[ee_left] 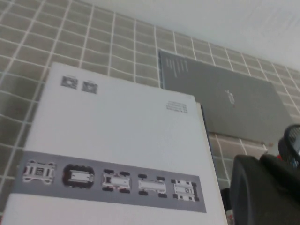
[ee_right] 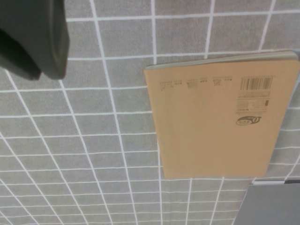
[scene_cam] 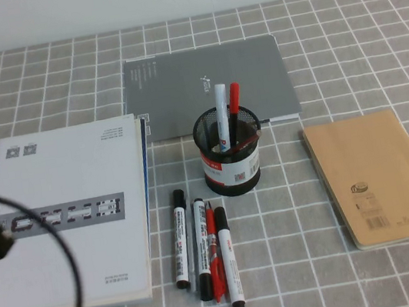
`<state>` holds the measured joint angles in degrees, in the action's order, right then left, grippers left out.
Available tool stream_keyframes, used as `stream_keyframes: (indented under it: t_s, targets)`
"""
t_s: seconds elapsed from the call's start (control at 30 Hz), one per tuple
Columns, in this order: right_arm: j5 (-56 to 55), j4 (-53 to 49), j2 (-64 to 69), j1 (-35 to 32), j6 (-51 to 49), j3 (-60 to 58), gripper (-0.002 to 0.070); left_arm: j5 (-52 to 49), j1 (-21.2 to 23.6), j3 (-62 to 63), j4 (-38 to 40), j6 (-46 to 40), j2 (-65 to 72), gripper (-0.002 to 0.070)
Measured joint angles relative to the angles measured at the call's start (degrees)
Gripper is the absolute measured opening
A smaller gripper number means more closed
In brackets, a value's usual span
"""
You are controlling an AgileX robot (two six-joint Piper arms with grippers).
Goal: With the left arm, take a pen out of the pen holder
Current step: 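Take a marker out of the pen holder and lay it on the table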
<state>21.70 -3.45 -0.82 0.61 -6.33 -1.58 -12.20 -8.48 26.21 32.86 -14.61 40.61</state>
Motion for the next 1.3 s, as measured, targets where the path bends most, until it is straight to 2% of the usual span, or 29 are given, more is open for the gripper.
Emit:
stream_keyframes:
  t_s: [0.1,0.27,0.37,0.47,0.67,0.73,1.0,1.3]
  targets:
    - [0.0,0.0,0.0,0.0,0.0,0.0,-0.0013,4.11,-6.79,0.79,-2.91,0.12,6.07,-0.0004]
    - [0.0,0.0,0.0,0.0,0.0,0.0,-0.0013,19.77,-20.51,1.01,-15.26,0.24,14.99,-0.0003]
    - [0.0,0.0,0.0,0.0,0.0,0.0,-0.0013,29.09,-25.0,1.05,-21.22,0.86,20.66,0.0025]
    - [0.0,0.0,0.0,0.0,0.0,0.0,-0.0013,35.64,-26.05,1.3,-27.75,5.21,26.27,0.0106]
    - [0.0,0.0,0.0,0.0,0.0,0.0,-0.0013,37.95,-26.25,5.32,-43.81,10.22,34.94,0.039]
    - [0.0,0.0,0.0,0.0,0.0,0.0,-0.0013,38.35,-26.25,7.19,-49.05,11.05,37.17,0.0445]
    - [0.0,0.0,0.0,0.0,0.0,0.0,-0.0013,45.45,-26.25,10.94,-64.82,15.16,44.38,0.0483]
    - [0.0,0.0,0.0,0.0,0.0,0.0,-0.0013,51.37,-26.25,12.57,-66.85,12.43,51.12,0.0484]
